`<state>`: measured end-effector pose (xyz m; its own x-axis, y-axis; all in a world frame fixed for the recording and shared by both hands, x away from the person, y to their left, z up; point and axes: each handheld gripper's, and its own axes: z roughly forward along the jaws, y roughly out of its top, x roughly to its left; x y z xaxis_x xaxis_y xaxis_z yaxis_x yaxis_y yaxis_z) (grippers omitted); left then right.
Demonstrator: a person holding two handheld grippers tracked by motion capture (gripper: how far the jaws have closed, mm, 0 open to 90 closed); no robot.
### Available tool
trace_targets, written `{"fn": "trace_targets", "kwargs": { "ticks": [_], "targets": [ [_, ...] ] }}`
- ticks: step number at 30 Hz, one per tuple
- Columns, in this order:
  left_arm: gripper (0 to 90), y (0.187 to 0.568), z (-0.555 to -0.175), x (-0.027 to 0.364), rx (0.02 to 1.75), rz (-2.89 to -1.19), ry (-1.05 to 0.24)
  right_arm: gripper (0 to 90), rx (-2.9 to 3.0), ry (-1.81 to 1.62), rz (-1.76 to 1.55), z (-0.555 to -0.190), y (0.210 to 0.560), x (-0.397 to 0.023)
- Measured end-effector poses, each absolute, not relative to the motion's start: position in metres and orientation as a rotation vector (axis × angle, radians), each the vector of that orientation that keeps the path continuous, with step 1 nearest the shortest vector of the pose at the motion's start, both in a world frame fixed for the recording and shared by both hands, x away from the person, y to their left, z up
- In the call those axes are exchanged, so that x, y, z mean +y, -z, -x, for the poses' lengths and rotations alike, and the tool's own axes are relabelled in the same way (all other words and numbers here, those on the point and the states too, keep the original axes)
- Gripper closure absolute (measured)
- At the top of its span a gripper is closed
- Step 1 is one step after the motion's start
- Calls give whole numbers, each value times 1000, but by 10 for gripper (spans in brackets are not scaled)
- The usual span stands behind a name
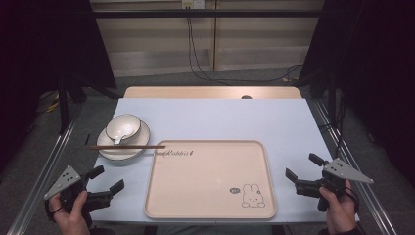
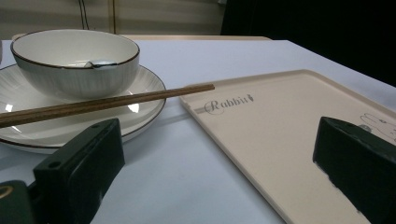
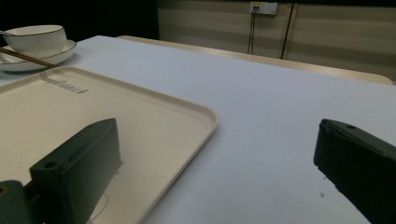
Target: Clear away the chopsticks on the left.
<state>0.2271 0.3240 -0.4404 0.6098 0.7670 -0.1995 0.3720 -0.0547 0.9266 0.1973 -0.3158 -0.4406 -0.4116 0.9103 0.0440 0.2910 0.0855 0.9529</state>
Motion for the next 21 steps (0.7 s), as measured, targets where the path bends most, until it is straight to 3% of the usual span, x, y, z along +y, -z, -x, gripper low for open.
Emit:
{"fn": "trace_targets", "kwargs": {
  "ticks": [15, 21],
  "targets": [
    [27, 428, -234, 335, 803, -1758, -439, 6, 1791, -1344, -1183, -197, 441, -316],
    [33, 430, -250, 345, 753, -1826, -357, 6, 1789, -1343, -1182, -198, 442, -316]
  ]
}}
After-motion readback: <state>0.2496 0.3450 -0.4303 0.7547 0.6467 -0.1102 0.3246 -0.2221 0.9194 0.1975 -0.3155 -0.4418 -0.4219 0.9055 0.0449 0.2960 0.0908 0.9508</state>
